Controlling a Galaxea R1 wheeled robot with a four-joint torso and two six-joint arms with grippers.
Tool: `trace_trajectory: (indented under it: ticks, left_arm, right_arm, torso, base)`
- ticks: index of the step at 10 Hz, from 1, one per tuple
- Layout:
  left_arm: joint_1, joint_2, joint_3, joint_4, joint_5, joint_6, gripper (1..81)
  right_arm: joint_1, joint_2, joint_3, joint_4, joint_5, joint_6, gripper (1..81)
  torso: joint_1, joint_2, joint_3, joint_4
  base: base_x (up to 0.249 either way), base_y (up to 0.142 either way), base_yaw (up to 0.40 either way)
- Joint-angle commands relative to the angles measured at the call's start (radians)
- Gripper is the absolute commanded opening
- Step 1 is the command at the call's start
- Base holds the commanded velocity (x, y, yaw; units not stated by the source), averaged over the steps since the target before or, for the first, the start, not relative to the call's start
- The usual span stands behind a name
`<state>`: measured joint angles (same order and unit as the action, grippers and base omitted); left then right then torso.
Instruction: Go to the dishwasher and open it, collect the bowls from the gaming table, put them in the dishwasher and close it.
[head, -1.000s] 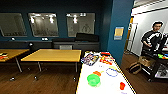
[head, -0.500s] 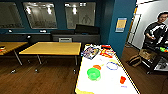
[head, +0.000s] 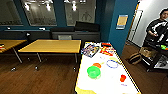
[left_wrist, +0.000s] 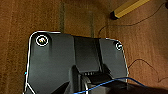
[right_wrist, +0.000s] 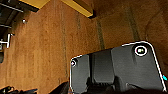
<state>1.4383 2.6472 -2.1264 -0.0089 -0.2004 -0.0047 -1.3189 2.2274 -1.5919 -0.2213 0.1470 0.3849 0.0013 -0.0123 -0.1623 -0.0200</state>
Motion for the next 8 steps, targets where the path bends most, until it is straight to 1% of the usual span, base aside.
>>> trace_trajectory:
  ticks: [1,2,3,5,7,8]
  left_arm:
    - [-0.040,-0.021,0.016,-0.009,0.035,-0.006,81.1]
    - [-0.040,-0.021,0.008,-0.011,0.035,-0.006,81.1]
    - [-0.040,-0.019,0.000,-0.016,0.035,-0.006,81.1]
    - [-0.041,-0.013,-0.001,-0.017,0.035,-0.006,81.1]
    - [-0.040,-0.002,-0.001,-0.017,0.035,-0.006,81.1]
    - [-0.040,0.002,-0.001,-0.016,0.035,-0.006,81.1]
  right_arm:
    - [0.173,-0.140,0.138,0.000,-0.061,0.052,81.1]
    - [0.213,-0.173,0.179,0.000,-0.101,0.055,81.1]
    - [0.256,-0.202,0.210,0.002,-0.125,0.058,81.1]
    - [0.336,-0.260,0.258,0.000,-0.170,0.097,81.1]
    - [0.401,-0.317,0.274,0.002,-0.228,0.159,81.1]
    - [0.437,-0.348,0.276,0.002,-0.238,0.193,81.1]
  torso:
    - [0.000,0.000,0.000,0.000]
    - [0.000,0.000,0.000,0.000]
    - [0.000,0.000,0.000,0.000]
    - [0.000,0.000,-0.001,0.000]
    - [0.000,0.000,-0.001,0.000]
    - [0.000,0.000,-0.001,0.000]
  base:
    - [0.000,0.000,0.000]
    - [0.000,0.000,0.000]
    - [0.000,0.000,0.000]
    - [0.000,0.000,0.000]
    - [0.000,0.000,0.000]
    - [0.000,0.000,0.000]
